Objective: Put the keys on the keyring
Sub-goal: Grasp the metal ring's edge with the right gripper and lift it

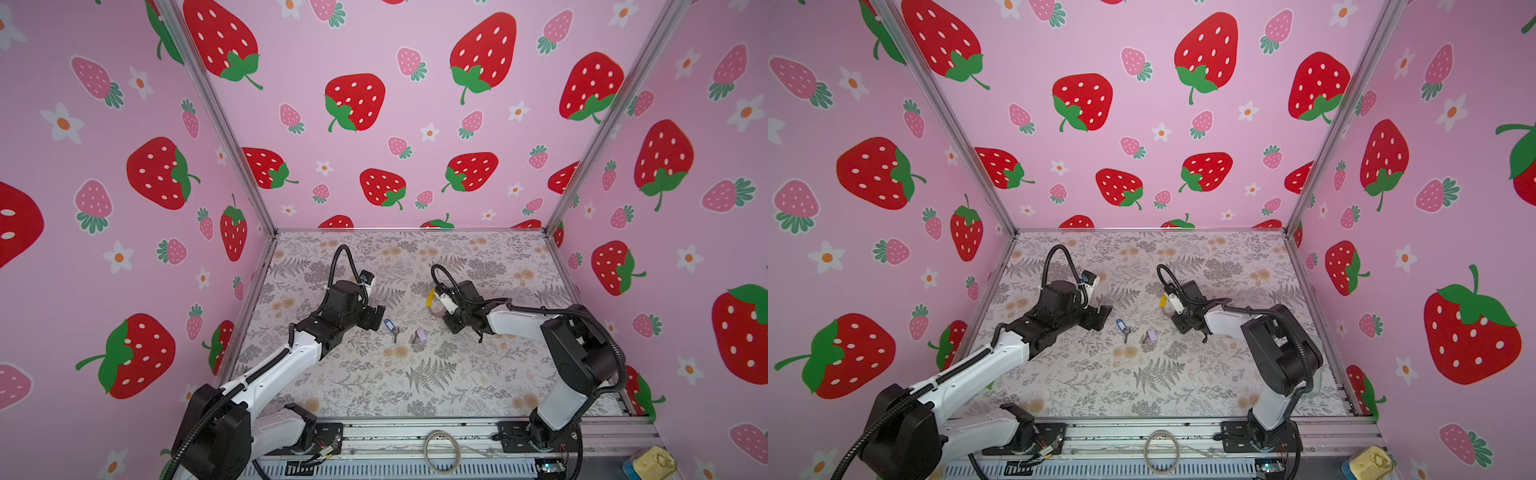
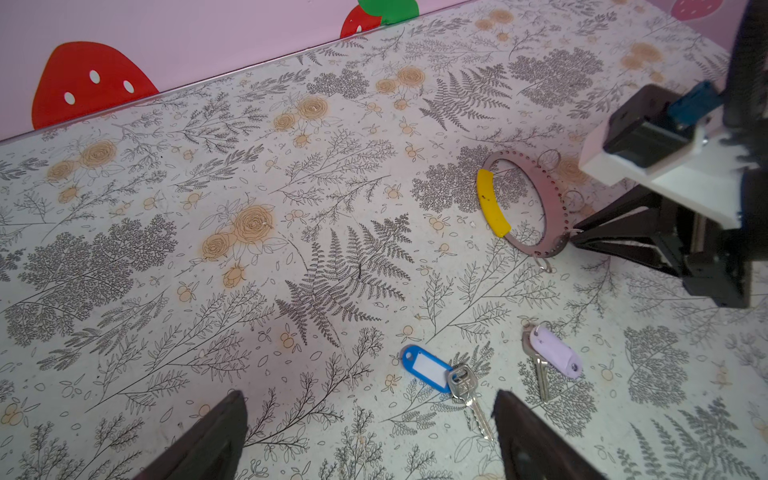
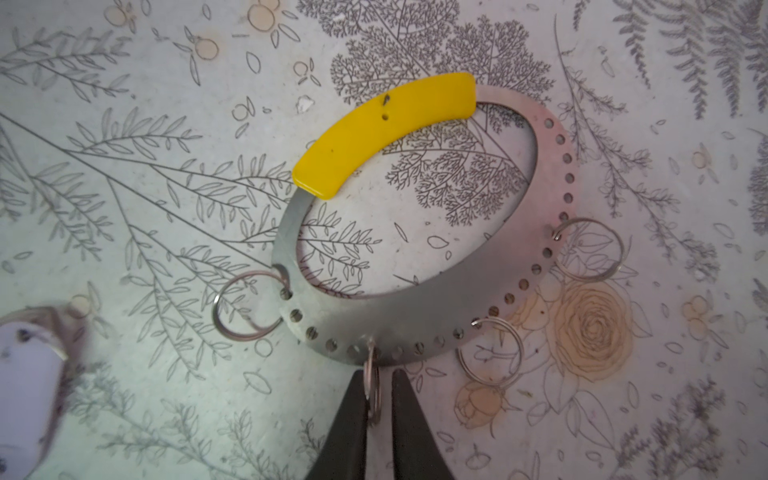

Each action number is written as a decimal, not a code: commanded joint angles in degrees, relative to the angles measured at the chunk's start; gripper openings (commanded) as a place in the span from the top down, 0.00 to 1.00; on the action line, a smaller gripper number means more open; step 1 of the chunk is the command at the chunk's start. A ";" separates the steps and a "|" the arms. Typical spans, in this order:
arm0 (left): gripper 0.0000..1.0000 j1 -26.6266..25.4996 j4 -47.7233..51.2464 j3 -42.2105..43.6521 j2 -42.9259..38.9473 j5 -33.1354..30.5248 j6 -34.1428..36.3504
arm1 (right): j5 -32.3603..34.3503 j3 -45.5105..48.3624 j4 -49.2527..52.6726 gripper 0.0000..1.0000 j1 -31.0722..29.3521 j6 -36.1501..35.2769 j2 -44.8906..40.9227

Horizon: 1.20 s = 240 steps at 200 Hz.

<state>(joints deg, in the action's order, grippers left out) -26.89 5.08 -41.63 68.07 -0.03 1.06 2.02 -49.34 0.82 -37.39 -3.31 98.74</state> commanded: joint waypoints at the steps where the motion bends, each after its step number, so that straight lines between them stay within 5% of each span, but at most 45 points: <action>1: 0.06 -0.30 1.33 -2.55 0.22 -0.67 0.46 | -0.54 -1.02 1.64 0.88 -0.41 -0.71 0.58; 56: 0.10 -0.85 0.97 -2.94 0.40 -0.77 1.21 | 0.35 -1.11 2.59 0.92 -0.41 -1.70 -1.29; 154: 0.13 -2.10 -3.66 -1.57 -6.66 -3.68 7.76 | -6.18 -6.38 10.57 0.95 -0.41 -15.72 -10.74; 240: 0.19 -2.08 -1.49 -4.05 -11.12 13.27 20.43 | -23.65 -12.67 17.58 0.95 -1.59 -28.72 -16.89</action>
<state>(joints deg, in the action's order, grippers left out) -28.75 3.55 -43.13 57.63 5.48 15.97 -12.62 -60.80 15.77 -37.76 -25.12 85.43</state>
